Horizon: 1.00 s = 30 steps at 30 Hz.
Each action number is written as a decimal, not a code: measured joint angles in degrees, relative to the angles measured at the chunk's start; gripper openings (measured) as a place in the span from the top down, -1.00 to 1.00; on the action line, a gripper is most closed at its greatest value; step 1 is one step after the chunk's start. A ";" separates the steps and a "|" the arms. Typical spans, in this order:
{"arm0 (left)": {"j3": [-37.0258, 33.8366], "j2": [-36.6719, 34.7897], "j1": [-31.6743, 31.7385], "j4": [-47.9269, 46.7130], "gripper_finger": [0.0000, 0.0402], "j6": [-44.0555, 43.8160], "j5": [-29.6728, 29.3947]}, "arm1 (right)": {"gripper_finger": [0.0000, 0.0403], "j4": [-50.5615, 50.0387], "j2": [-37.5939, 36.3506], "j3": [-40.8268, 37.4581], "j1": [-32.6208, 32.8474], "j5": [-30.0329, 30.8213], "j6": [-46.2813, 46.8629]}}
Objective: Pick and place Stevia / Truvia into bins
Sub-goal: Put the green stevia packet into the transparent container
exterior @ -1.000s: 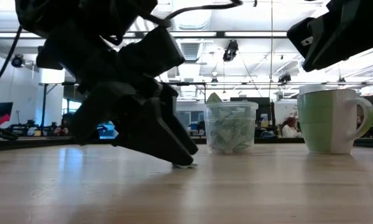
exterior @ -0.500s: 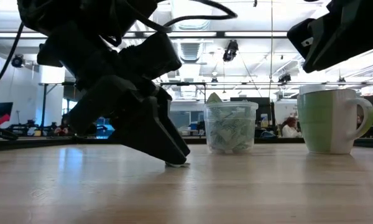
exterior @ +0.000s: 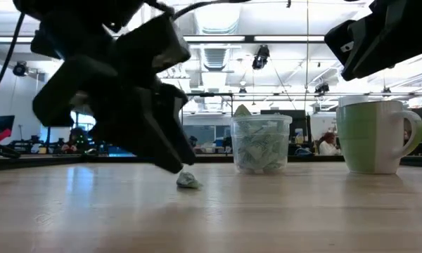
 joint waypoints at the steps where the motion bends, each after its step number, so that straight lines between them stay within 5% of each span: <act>1: -0.22 0.16 0.00 0.19 0.09 -0.01 0.58 | 0.72 0.08 0.00 0.00 0.00 -0.02 0.00; 20: -3.22 1.12 0.13 2.49 0.13 -0.54 -7.86 | 0.72 0.18 0.00 -0.09 0.00 -0.04 0.00; 30: -3.24 1.16 0.17 2.17 0.76 -0.02 -7.61 | 0.72 0.18 0.00 -0.09 0.00 -0.07 0.00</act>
